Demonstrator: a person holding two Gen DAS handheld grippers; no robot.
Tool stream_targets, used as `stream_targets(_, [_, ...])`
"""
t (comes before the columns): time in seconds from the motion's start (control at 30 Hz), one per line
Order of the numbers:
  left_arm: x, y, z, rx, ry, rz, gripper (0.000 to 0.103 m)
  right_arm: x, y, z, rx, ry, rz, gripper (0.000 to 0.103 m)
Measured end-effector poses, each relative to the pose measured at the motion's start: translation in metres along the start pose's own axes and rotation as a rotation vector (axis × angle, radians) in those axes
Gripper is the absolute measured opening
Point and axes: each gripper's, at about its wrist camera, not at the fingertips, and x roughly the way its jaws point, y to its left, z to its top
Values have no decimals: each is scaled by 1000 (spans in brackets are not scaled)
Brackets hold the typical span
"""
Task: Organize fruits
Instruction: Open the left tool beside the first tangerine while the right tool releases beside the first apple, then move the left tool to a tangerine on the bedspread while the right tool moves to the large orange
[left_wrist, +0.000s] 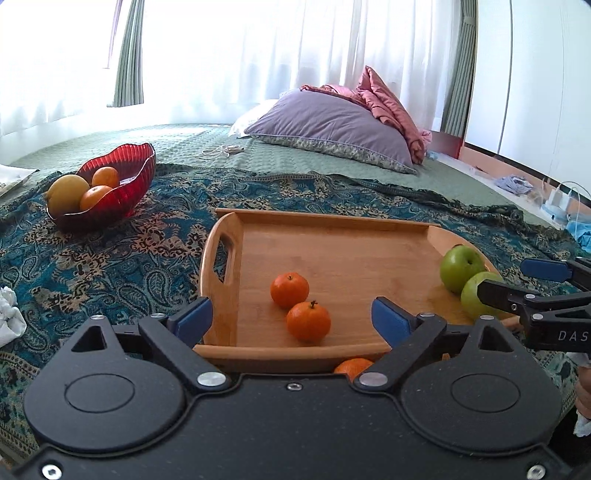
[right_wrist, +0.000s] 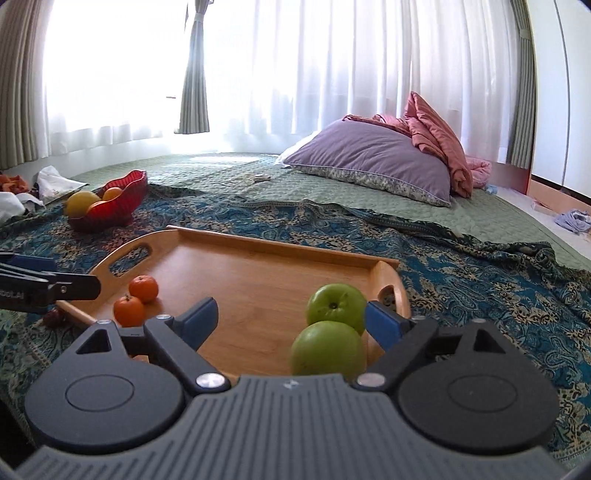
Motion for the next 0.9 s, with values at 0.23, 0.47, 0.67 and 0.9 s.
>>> stream_targets(0.23, [-4,-2,-19,-4,60,-27,93,-12,31,-21,-110,-18,58,97])
stream_targets(0.47, [1,-6,-31,-4,103,-61,90,-10,59,-46,-190,28,86,98])
stream_targets(0.67, [9,-11,-38,2,132,-75,81,-5,82,-73,-253,43,73,98])
stream_targets(0.9, [21,-18,-41,3,152,-89,65,-1,87,-78,-210,16,36,98])
